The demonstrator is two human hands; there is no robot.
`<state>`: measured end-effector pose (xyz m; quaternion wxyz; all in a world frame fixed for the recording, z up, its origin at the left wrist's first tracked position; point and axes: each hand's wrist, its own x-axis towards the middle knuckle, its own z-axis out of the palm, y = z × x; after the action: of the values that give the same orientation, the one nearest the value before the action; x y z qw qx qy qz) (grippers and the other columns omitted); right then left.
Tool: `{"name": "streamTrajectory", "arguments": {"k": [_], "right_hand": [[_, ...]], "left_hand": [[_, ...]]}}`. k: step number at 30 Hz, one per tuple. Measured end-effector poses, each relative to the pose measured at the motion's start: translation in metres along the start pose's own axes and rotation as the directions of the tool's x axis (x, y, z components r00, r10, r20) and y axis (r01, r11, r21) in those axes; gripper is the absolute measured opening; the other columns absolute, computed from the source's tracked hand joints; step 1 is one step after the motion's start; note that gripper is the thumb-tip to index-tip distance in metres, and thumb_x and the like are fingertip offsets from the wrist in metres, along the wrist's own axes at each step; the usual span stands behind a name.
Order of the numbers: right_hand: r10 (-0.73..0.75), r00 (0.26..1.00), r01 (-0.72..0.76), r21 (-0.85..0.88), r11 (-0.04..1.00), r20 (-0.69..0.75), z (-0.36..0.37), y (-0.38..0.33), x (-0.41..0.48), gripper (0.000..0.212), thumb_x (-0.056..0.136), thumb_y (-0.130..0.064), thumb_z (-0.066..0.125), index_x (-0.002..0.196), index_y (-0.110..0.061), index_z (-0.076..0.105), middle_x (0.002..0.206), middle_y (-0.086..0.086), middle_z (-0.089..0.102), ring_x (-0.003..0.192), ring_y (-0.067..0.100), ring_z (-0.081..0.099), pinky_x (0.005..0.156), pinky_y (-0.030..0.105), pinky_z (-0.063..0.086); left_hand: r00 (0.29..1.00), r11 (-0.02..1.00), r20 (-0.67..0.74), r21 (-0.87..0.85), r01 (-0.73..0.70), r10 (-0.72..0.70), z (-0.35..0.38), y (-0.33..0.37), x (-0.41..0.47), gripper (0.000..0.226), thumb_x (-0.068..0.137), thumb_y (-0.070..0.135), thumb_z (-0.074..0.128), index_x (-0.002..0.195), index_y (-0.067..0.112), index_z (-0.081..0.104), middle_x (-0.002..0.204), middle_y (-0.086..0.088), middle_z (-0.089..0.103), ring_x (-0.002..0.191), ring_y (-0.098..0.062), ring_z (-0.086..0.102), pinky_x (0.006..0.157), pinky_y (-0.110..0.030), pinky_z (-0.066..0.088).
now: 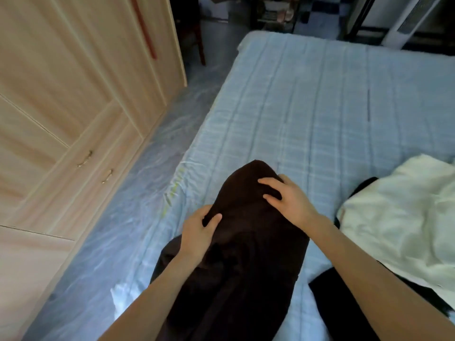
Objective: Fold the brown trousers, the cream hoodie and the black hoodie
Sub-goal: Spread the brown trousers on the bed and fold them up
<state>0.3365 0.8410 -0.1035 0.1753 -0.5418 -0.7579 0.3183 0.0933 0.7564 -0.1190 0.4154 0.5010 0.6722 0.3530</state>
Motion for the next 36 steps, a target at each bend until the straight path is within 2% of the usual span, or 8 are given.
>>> {"name": "streamTrajectory", "arguments": {"k": [8, 17, 20, 22, 25, 27, 30, 36], "right_hand": [[0.254, 0.962, -0.207, 0.345, 0.915, -0.097, 0.089, 0.075, 0.008, 0.041, 0.085, -0.018, 0.078, 0.120, -0.036, 0.069, 0.120, -0.018, 0.067, 0.116, -0.004, 0.058, 0.102, 0.011, 0.040], [0.073, 0.997, -0.071, -0.049, 0.996, 0.033, 0.090, 0.055, 0.000, 0.050, 0.101, -0.032, 0.052, 0.146, -0.047, 0.036, 0.128, -0.014, 0.043, 0.096, 0.005, 0.059, 0.087, 0.015, 0.050], [0.057, 0.998, -0.053, -0.109, 0.993, 0.040, 0.091, 0.056, -0.003, 0.053, 0.102, -0.027, 0.047, 0.150, -0.044, 0.032, 0.135, -0.005, 0.044, 0.082, 0.011, 0.062, 0.078, 0.028, 0.056], [0.052, 0.998, -0.048, -0.124, 0.991, 0.028, 0.091, 0.060, -0.004, 0.057, 0.101, -0.027, 0.051, 0.151, -0.045, 0.030, 0.134, -0.006, 0.045, 0.082, 0.010, 0.062, 0.079, 0.027, 0.055], [0.161, 0.987, -0.155, 0.150, 0.976, -0.028, 0.090, 0.064, -0.009, 0.068, 0.095, -0.032, 0.061, 0.150, -0.052, 0.027, 0.134, -0.023, 0.049, 0.114, 0.001, 0.058, 0.098, 0.010, 0.042], [0.306, 0.943, -0.255, 0.303, 0.918, -0.134, 0.089, 0.071, -0.015, 0.065, 0.092, -0.039, 0.063, 0.149, -0.050, 0.033, 0.131, -0.026, 0.054, 0.123, -0.005, 0.052, 0.103, 0.007, 0.035], [0.434, 0.835, -0.403, 0.163, 0.901, -0.339, 0.090, 0.089, -0.025, 0.052, 0.097, -0.036, 0.059, 0.146, -0.030, 0.047, 0.130, -0.007, 0.060, 0.125, 0.011, 0.052, 0.111, 0.025, 0.034], [0.597, 0.609, -0.663, 0.078, 0.744, -0.522, 0.093, 0.105, -0.027, 0.045, 0.099, -0.025, 0.054, 0.143, -0.017, 0.054, 0.147, 0.018, 0.047, 0.140, 0.038, 0.033, 0.116, 0.048, 0.028]], "left_hand": [[0.986, 0.995, 0.135, -0.028, 0.101, -0.096, 0.034, -0.093, 0.050, 0.008, 0.093, 0.021, 0.068, 0.096, 0.026, 0.072, 0.088, 0.015, 0.073, 0.088, 0.000, 0.067, 0.077, -0.016, 0.050], [0.988, 0.999, 0.155, 0.034, -0.034, 0.028, 0.020, -0.037, 0.151, 0.026, 0.092, 0.038, 0.066, 0.118, 0.036, 0.062, 0.115, 0.008, 0.053, 0.103, -0.001, 0.054, 0.092, -0.011, 0.039], [0.916, 0.962, 0.397, 0.225, -0.157, 0.057, 0.057, -0.015, 0.200, 0.032, 0.093, 0.048, 0.059, 0.123, 0.039, 0.062, 0.132, 0.003, 0.051, 0.128, -0.014, 0.042, 0.111, -0.029, 0.030], [0.823, 0.926, 0.550, 0.369, -0.084, -0.144, 0.084, -0.010, 0.217, 0.039, 0.090, 0.059, 0.053, 0.125, 0.043, 0.060, 0.141, 0.000, 0.048, 0.134, -0.023, 0.037, 0.112, -0.035, 0.028], [0.685, 0.933, 0.649, 0.337, 0.129, -0.329, 0.103, -0.023, 0.224, 0.025, 0.092, 0.050, 0.056, 0.112, 0.038, 0.066, 0.120, 0.010, 0.063, 0.111, -0.012, 0.056, 0.088, -0.021, 0.044], [0.729, 0.955, 0.627, 0.265, 0.131, -0.274, 0.100, -0.035, 0.219, 0.021, 0.091, 0.041, 0.062, 0.111, 0.038, 0.063, 0.103, 0.024, 0.059, 0.100, -0.002, 0.055, 0.073, -0.009, 0.036], [0.810, 0.978, 0.560, 0.193, 0.073, -0.171, 0.089, -0.054, 0.207, 0.043, 0.087, 0.033, 0.071, 0.128, 0.034, 0.059, 0.115, 0.021, 0.057, 0.107, 0.000, 0.051, 0.081, -0.005, 0.033], [0.823, 0.985, 0.556, 0.168, 0.023, -0.115, 0.087, -0.070, 0.199, 0.053, 0.086, 0.029, 0.075, 0.135, 0.028, 0.055, 0.129, 0.008, 0.054, 0.116, -0.016, 0.057, 0.104, -0.032, 0.045]]}}
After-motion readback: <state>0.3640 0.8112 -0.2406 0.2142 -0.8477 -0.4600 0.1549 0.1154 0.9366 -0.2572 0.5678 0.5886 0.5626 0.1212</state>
